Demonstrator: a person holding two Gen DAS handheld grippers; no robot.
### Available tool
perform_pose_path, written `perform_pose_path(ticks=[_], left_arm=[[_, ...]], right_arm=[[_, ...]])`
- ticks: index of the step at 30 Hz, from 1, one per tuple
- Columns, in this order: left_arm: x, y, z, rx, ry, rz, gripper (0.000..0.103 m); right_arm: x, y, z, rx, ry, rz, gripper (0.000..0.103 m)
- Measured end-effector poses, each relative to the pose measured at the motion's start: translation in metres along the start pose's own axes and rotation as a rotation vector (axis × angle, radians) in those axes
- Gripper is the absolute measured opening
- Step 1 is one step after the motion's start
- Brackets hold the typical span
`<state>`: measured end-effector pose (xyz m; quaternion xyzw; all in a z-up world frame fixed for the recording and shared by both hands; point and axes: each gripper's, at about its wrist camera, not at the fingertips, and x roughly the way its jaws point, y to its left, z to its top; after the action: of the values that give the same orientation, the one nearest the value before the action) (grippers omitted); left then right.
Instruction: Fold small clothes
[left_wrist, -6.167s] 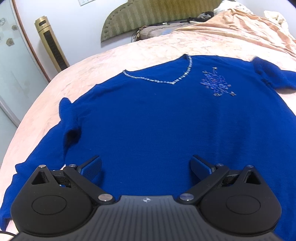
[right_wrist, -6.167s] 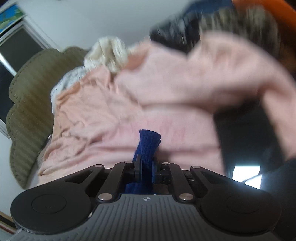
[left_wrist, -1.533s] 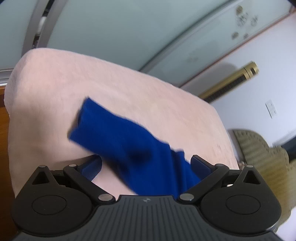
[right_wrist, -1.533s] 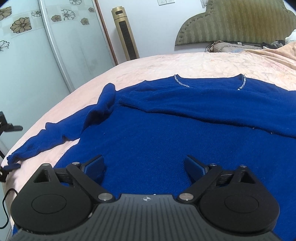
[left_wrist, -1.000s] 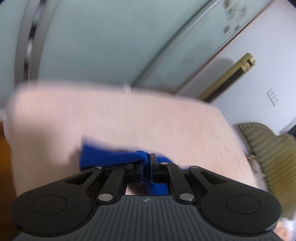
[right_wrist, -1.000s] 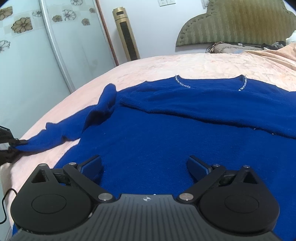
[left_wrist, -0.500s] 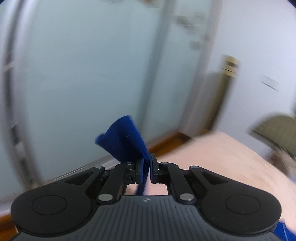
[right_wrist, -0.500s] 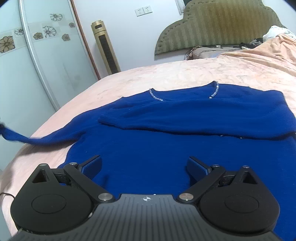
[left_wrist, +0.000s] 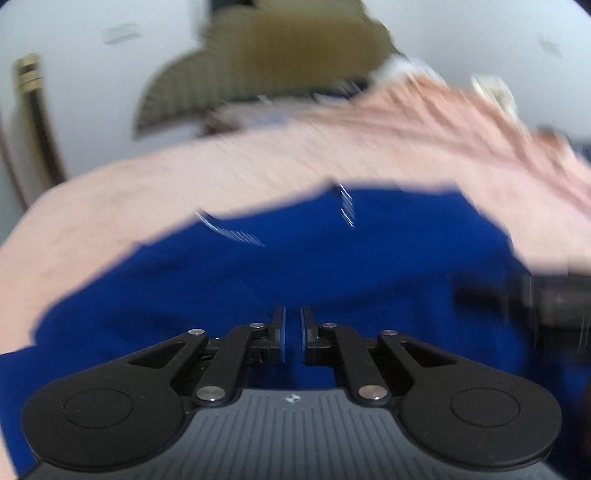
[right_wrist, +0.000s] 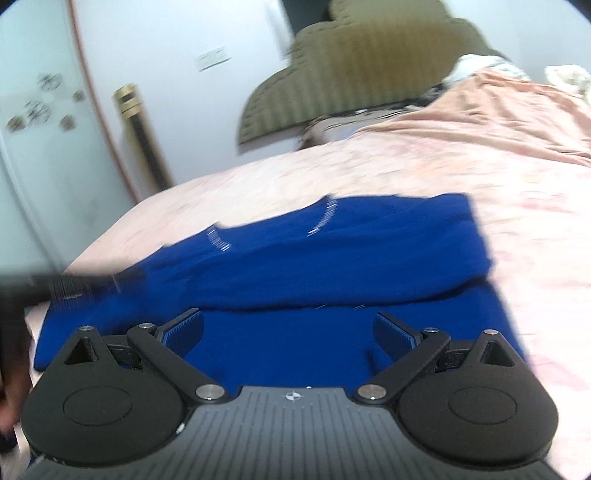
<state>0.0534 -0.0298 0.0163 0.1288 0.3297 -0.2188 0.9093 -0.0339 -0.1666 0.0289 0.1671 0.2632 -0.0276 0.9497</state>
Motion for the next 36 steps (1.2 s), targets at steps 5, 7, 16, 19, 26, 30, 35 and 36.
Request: perform_pose_path(ticks=[5,7,16,19,26,30,35,36], left_arm=[[-0.004,-0.017,-0.021,0.110,0.017,0.045,0.054],[-0.017,-0.009,-0.031,0.105,-0.027,0.091,0.089],[-0.036,0.030,-0.053,0.048,-0.043,0.316,0.089],[-0.040,0.047,-0.059,0.003,-0.018,0.340,0.089],[-0.025,0.067,-0.052,-0.057,0.009,0.418,0.089],[-0.020,0.076,-0.045,-0.089,0.014,0.396,0.089],[-0.012,0.086,-0.029,-0.109,-0.001,0.414,0.089],[-0.012,0.088,-0.028,-0.118,-0.002,0.412,0.089]], right_arm=[[0.013,-0.018,0.013,0.071,0.029,0.045,0.099],[0.026,-0.018,0.022,0.097,0.067,0.147,0.096],[0.142,0.048,0.053,0.165,0.289,0.458,0.080],[0.172,0.071,0.052,0.144,0.352,0.437,0.073],[0.174,0.119,0.050,-0.061,0.358,0.344,0.009],[0.162,0.110,0.072,-0.037,0.268,0.316,0.005],[0.132,0.079,0.103,-0.050,0.092,0.186,0.001],[0.128,0.070,0.107,-0.058,0.072,0.152,0.001]])
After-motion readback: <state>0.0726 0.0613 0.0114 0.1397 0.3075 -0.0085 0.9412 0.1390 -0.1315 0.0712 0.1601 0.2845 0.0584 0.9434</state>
